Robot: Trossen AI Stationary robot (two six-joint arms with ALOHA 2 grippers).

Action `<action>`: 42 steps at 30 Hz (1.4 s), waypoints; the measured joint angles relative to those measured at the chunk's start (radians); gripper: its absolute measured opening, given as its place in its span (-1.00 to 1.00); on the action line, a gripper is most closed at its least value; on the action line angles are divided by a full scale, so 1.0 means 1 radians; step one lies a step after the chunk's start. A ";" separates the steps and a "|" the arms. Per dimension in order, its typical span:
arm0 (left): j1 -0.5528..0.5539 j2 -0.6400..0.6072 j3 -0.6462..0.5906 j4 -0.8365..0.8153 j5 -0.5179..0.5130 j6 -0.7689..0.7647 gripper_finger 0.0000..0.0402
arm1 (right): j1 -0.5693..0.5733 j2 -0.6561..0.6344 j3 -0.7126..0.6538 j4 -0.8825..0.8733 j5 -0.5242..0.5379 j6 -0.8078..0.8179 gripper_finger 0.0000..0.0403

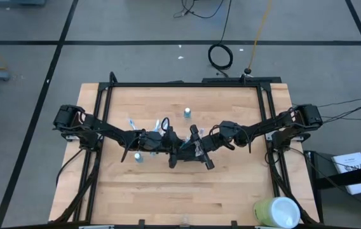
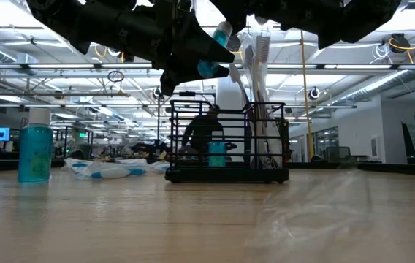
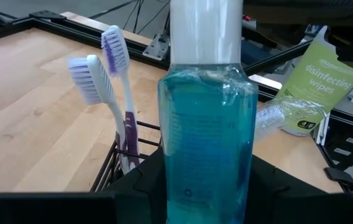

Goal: Pick & Place toothbrushing station
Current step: Put the bottom right mouthwash into the middle section of the wire organizer

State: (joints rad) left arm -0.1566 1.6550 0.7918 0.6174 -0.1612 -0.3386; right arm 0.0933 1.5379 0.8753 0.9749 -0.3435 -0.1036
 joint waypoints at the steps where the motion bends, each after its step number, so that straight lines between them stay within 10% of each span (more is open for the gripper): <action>1: 0.000 0.000 0.000 0.000 0.000 0.000 -0.30 | 0.000 0.000 0.000 0.000 0.000 0.000 0.04; 42: -0.028 0.021 0.002 -0.017 0.000 0.089 -0.30 | 0.000 0.000 0.000 0.000 0.000 0.000 0.04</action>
State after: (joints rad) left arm -0.1846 1.6760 0.7939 0.6003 -0.1612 -0.2493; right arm 0.0933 1.5379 0.8753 0.9749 -0.3435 -0.1036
